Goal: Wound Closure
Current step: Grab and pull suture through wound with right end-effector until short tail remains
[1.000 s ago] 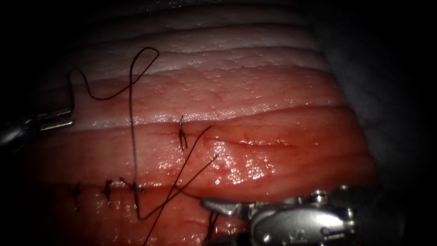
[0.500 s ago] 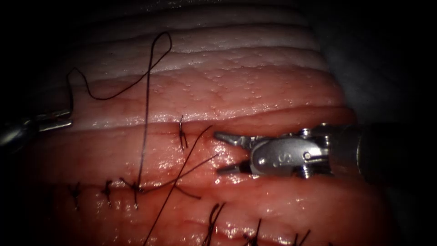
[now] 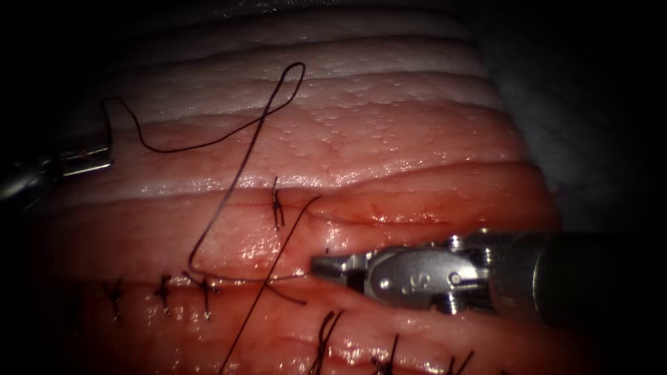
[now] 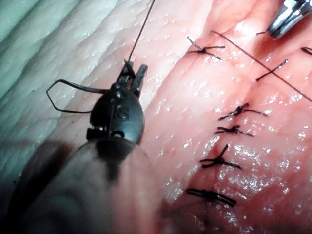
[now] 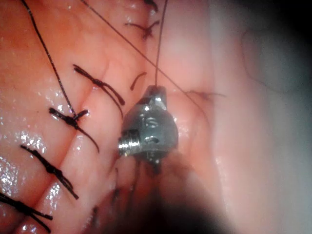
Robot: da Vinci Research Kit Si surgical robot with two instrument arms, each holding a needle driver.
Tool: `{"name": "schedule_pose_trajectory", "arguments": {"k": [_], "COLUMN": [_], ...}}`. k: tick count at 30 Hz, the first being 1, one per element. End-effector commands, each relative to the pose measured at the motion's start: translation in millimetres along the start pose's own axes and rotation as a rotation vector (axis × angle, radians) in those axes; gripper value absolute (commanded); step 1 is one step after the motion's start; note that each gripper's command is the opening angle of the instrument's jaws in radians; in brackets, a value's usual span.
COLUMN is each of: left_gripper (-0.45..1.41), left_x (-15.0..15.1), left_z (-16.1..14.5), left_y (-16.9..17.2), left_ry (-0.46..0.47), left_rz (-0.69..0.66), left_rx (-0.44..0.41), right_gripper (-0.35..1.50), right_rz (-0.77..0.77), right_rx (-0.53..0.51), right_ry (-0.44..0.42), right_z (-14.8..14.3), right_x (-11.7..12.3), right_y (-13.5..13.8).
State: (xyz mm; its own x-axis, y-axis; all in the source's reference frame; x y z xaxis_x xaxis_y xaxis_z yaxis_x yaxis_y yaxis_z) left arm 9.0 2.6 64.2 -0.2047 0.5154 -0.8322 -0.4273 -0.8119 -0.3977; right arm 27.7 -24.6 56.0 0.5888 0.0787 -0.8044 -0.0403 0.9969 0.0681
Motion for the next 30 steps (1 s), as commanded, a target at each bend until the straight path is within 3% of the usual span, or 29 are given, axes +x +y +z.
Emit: {"name": "schedule_pose_trajectory", "arguments": {"k": [1,4,8,17,21,26,27,29,30], "left_gripper": [-0.45,-0.45,-0.45,-0.45,-0.45,-0.45,-0.45,-0.45,-0.45], "left_x": [-0.3,-0.2,-0.4,-0.5,-0.4,-0.4,-0.4,-0.4,-0.4], "left_z": [0.8,1.1,1.7,1.7,1.8,2.0,2.0,2.2,2.3], "left_y": [-0.5,-2.0,-3.4,-3.0,-2.7,-2.3,-2.2,-2.1,-1.9], "left_ry": [0.005,0.02,0.025,0.025,0.024,0.023,0.022,0.026,0.026], "left_rz": [-0.004,-0.016,-0.023,-0.021,-0.021,-0.02,-0.019,-0.02,-0.019], "left_rx": [0.01,0.03,0.044,0.049,0.054,0.06,0.064,0.067,0.069], "right_gripper": [-0.35,-0.35,-0.35,-0.35,-0.35,-0.35,-0.25,0.51,1.05], "right_rz": [-0.003,-0.008,-0.009,-0.034,-0.052,-0.123,-0.134,-0.139,-0.139], "right_rx": [0.002,0.012,0.072,0.168,0.192,0.145,0.119,0.061,0.03], "right_ry": [0.003,-0.003,-0.018,-0.001,0.005,0.066,0.09,0.126,0.148], "right_z": [-0.3,-2.0,-4.6,-3.3,-2.2,-2.2,-2.4,-3.0,-3.5], "right_x": [1.5,4.0,9.6,15.6,16.3,14.9,14.4,13.2,12.3], "right_y": [-1.9,-4.6,-10.5,-17.5,-18.5,-15.8,-14.7,-12.2,-10.0]}}
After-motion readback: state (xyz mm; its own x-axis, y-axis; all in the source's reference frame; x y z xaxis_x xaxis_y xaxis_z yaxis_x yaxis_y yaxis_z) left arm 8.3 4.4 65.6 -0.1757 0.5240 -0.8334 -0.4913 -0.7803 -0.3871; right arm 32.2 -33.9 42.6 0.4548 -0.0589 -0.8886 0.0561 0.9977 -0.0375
